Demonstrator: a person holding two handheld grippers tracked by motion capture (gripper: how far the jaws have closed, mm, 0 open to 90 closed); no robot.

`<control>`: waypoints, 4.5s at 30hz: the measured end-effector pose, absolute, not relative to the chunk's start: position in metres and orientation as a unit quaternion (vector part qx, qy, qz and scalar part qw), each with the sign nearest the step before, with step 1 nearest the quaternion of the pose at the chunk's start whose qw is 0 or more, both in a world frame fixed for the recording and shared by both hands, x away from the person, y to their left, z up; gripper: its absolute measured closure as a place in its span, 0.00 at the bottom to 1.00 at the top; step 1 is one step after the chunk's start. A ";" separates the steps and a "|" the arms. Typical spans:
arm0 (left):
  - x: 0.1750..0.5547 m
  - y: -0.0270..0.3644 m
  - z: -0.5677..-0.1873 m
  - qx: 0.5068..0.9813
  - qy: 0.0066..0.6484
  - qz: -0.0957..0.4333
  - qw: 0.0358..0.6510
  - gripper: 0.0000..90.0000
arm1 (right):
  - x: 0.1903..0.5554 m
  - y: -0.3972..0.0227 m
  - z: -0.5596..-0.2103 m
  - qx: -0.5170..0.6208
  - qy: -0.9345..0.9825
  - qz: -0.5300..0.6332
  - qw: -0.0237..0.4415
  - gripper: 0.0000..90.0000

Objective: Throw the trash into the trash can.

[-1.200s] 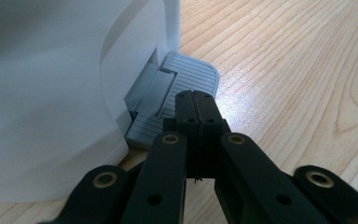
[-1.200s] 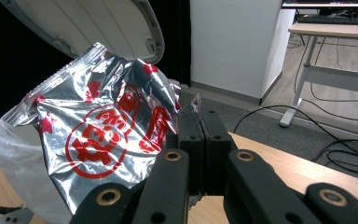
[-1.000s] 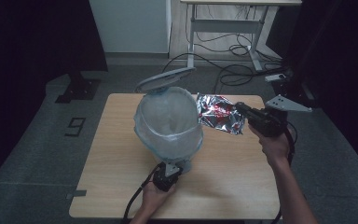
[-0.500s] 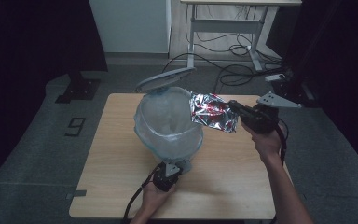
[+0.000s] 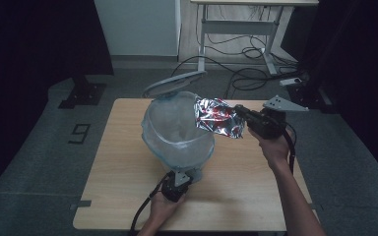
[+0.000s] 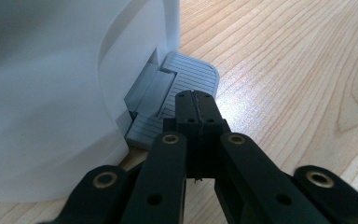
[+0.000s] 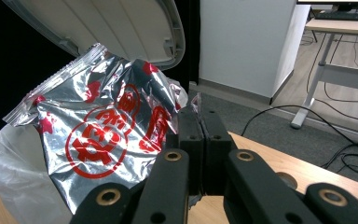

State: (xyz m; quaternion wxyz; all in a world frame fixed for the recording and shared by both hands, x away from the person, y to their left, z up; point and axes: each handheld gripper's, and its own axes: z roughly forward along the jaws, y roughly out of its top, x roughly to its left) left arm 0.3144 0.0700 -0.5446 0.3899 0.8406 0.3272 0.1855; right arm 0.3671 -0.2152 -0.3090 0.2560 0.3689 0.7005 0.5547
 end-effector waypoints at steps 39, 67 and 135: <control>0.314 0.069 -0.545 0.841 0.325 0.190 0.389 1.00 | 0.383 -0.175 -0.302 0.355 0.711 0.556 0.244 0.98; 0.314 0.069 -0.545 0.842 0.323 0.192 0.388 1.00 | 0.402 -0.145 -0.299 0.348 0.723 0.545 0.243 0.98; 0.313 0.069 -0.545 0.843 0.320 0.196 0.385 1.00 | 0.388 -0.168 -0.323 0.340 0.726 0.550 0.233 0.58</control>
